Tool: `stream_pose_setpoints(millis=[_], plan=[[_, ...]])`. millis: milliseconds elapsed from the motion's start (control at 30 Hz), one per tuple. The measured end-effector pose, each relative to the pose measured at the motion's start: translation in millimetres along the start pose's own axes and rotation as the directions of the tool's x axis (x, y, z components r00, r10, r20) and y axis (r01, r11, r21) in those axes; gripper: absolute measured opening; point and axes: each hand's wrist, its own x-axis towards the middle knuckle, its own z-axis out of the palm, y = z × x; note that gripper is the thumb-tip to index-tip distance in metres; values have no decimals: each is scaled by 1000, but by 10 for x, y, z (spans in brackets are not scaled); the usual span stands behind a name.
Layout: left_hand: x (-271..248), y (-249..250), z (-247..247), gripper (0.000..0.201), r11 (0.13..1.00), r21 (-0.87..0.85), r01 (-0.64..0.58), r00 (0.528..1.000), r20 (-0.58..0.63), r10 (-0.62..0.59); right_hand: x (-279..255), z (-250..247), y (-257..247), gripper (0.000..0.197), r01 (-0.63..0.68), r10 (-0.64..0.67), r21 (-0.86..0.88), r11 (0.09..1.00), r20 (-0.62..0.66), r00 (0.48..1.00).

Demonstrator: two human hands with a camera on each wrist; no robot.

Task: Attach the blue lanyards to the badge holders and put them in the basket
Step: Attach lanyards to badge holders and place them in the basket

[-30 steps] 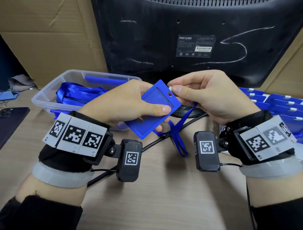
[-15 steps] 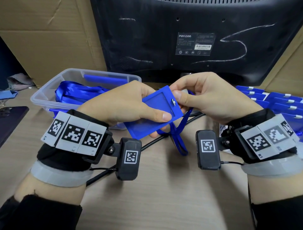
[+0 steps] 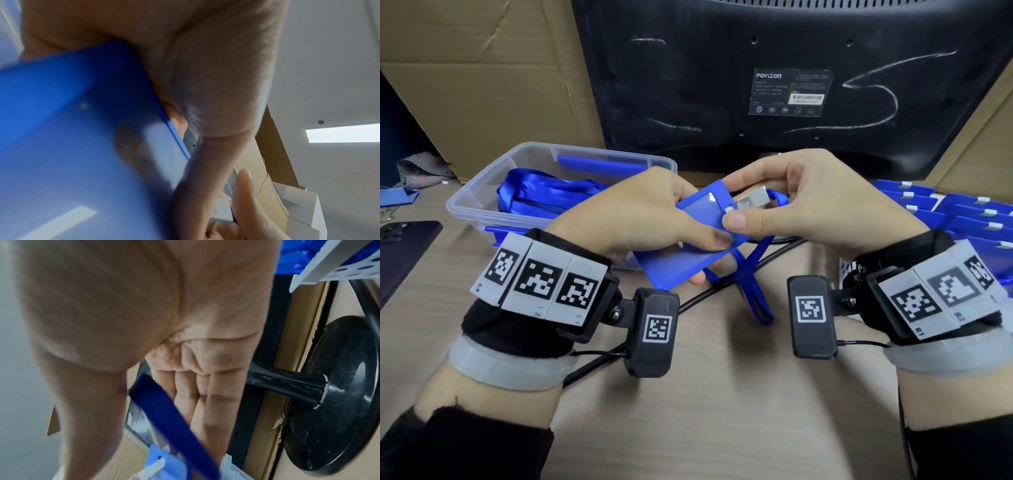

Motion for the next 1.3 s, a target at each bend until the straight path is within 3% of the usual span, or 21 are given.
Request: stream_pose_setpoints(millis=[200, 400, 633, 767, 867, 1000, 1100, 1200, 1300], plan=[[18, -14, 4, 26, 1000, 15, 0, 1000, -7, 0, 43, 34, 18, 21, -15, 14, -19, 1000, -73, 997], [19, -24, -1, 29, 1000, 22, -14, 1000, -19, 14, 56, 9, 92, 23, -12, 20, 50, 999, -153, 988], [27, -25, 0, 26, 1000, 8, -12, 1000, 7, 12, 73, 13, 126, 15, 42, -42, 3, 999, -133, 990], [4, -37, -45, 23, 996, 13, -84, 996, 25, 84, 81, -2, 136, 16, 114, -105, 38, 993, -194, 975], [-20, -56, -95, 29, 987, 12, -160, 986, 55, 159, 102, 31, 173, 21, 92, -59, 153, 984, -209, 976], [-69, 1, -84, 37, 947, -106, -302, 953, 0, 304, 159, 49, 275, 34, 6, -1, 25, 1000, -214, 977], [-65, 25, -74, 37, 928, -141, -344, 939, -73, 337, 158, 64, 278, 45, -28, 19, -37, 999, -227, 974], [-105, 25, -98, 37, 906, -177, -384, 922, -136, 364, 99, 131, 253, 38, -18, 5, -56, 998, -228, 974], [-177, 16, -127, 36, 883, -219, -416, 903, -216, 372, 1, 208, 205, 31, -43, 36, -60, 997, -115, 993]])
